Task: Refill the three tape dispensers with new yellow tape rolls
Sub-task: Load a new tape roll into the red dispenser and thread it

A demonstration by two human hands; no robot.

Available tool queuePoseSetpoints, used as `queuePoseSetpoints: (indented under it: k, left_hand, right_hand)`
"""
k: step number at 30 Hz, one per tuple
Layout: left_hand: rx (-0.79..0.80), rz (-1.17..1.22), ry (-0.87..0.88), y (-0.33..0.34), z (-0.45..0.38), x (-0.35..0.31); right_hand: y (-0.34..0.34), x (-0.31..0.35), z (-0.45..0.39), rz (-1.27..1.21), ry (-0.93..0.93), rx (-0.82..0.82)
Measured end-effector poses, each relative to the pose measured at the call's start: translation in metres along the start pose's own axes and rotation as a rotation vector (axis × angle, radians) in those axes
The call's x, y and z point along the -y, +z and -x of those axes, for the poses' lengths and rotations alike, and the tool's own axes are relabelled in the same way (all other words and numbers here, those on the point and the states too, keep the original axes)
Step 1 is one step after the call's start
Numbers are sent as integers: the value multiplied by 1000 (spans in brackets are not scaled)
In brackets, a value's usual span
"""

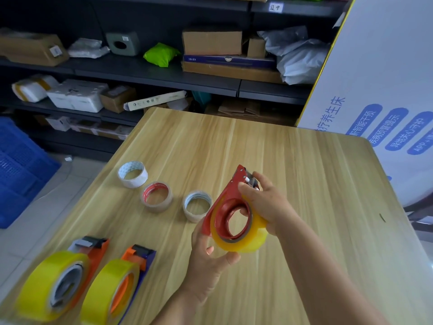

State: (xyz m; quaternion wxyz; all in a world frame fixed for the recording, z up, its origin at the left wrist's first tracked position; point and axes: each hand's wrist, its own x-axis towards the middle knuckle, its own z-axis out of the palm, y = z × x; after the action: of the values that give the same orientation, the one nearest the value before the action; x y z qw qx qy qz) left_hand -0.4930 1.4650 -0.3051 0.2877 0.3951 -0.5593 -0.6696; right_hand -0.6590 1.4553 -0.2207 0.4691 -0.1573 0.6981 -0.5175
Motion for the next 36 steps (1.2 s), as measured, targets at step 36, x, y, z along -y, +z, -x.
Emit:
queuePoseSetpoints:
  k: [36]
  left_hand:
    - [-248, 389, -311, -46, 166, 50]
  right_hand:
    - [102, -117, 149, -247, 145, 100]
